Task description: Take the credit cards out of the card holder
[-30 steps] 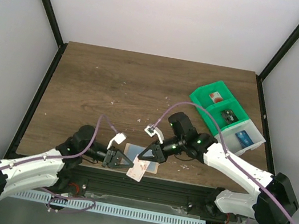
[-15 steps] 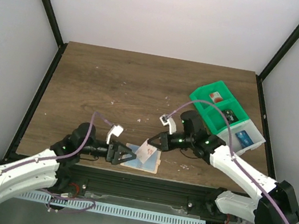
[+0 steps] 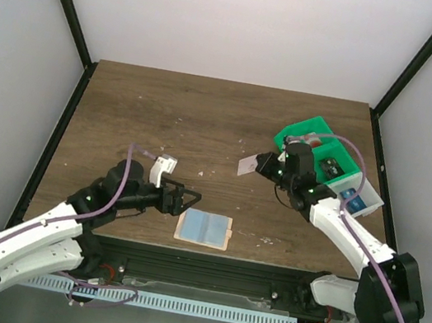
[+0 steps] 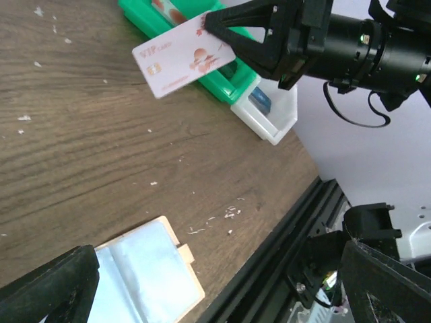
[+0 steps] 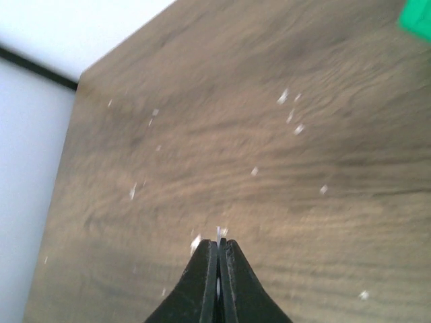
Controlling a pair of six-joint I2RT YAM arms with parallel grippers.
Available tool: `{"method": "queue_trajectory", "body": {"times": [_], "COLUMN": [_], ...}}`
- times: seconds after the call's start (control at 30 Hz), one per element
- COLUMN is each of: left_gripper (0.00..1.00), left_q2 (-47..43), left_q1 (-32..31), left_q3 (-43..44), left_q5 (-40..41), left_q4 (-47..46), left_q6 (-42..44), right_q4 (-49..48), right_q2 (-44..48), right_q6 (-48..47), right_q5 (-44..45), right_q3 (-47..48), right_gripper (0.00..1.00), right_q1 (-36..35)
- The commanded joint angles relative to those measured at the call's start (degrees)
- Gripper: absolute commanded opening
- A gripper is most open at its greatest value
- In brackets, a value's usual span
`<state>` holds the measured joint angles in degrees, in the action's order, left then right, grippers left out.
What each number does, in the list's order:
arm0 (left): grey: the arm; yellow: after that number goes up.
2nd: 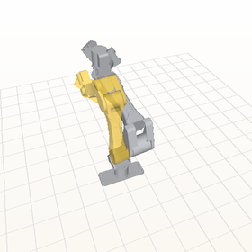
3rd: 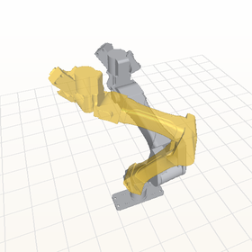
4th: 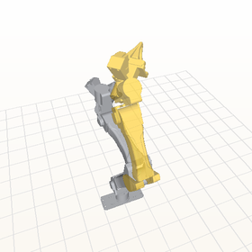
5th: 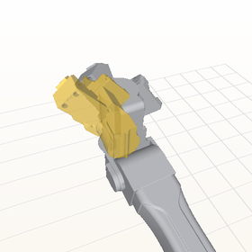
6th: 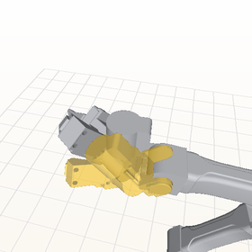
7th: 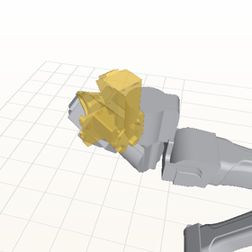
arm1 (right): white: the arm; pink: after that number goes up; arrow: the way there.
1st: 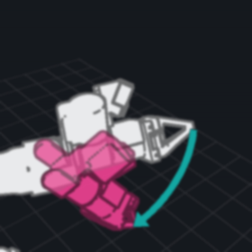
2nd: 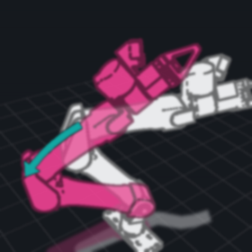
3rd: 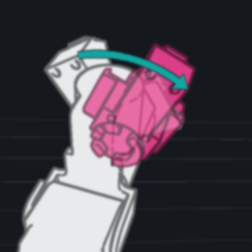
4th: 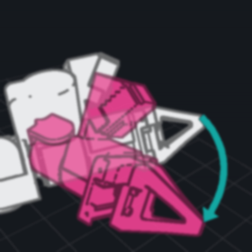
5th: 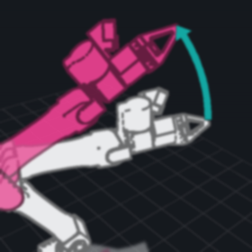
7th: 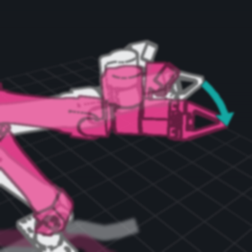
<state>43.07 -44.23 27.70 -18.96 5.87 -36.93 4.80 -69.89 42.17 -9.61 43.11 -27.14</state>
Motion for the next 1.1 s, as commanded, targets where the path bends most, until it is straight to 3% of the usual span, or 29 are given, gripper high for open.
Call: {"method": "queue_trajectory", "body": {"times": [0.0, 0.23, 0.67, 0.8, 1.07], "left_gripper": [1.00, 1.00, 1.00, 1.00, 1.00], "left_q2": [0.28, 0.79, -1.31, -2.46, -3.65], "left_q1": [0.17, 0.18, 0.16, 0.14, 0.17], "left_q3": [4.23, 7.94, 8.01, 7.84, 7.76], "left_q5": [4.81, 7.55, 8.52, 9.08, 8.67], "left_q4": [7.68, 13.80, 14.36, 14.13, 13.82], "left_q6": [5.37, 6.71, 9.61, 9.67, 10.11], "right_q4": [-3.38, -5.30, -3.48, -5.37, 1.08], "right_q2": [-2.37, -5.69, -17.32, -20.21, -25.71], "right_q6": [5.22, 9.07, 19.30, 18.20, 24.52], "right_q5": [11.01, 23.71, 30.83, 32.80, 38.72], "right_q3": [4.81, 7.78, 15.88, 18.18, 22.02], "right_gripper": [0.00, 0.00, 0.01, 0.01, 0.00], "right_q1": [3.25, 6.91, 12.68, 12.97, 13.12]}}
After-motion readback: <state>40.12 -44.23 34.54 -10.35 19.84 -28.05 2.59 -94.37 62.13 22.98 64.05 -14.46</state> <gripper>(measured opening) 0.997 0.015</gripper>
